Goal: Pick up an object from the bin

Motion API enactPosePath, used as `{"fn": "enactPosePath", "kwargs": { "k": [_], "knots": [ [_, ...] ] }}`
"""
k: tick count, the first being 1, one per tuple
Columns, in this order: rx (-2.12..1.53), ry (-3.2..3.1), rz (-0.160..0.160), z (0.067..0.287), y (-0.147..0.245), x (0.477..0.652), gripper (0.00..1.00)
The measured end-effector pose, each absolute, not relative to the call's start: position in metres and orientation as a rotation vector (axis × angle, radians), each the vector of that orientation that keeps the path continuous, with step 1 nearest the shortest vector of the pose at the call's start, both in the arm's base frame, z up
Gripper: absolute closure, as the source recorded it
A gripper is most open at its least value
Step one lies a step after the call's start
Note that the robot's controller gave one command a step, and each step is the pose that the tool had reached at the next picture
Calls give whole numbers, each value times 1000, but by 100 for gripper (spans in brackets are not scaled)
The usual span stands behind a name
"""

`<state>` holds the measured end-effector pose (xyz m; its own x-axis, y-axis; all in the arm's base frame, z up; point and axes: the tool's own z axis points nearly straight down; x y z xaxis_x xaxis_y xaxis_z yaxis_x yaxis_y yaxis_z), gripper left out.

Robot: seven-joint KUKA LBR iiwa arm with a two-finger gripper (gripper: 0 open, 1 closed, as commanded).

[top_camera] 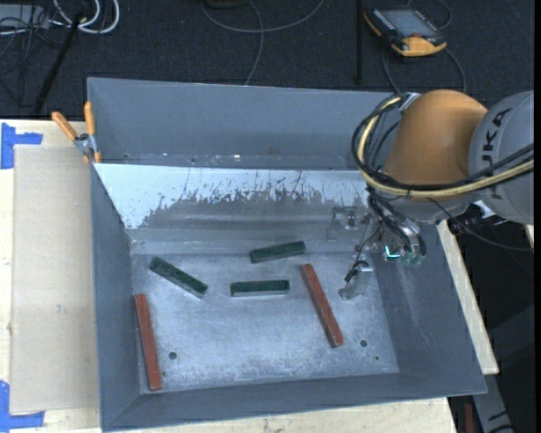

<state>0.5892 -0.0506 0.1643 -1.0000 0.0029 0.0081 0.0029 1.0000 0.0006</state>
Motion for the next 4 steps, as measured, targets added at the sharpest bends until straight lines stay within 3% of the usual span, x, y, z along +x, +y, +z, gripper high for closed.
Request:
{"fn": "enactPosePath", "kwargs": {
  "k": [1, 2, 3, 4],
  "knots": [
    [80, -3133, -3, 70, -11, 585, 0],
    [469, -3103, -4, 69, 61, 570, 0],
    [467, -3105, -2, 70, 59, 570, 100],
    [545, -3104, 0, 209, 81, 579, 100]
  ]
}}
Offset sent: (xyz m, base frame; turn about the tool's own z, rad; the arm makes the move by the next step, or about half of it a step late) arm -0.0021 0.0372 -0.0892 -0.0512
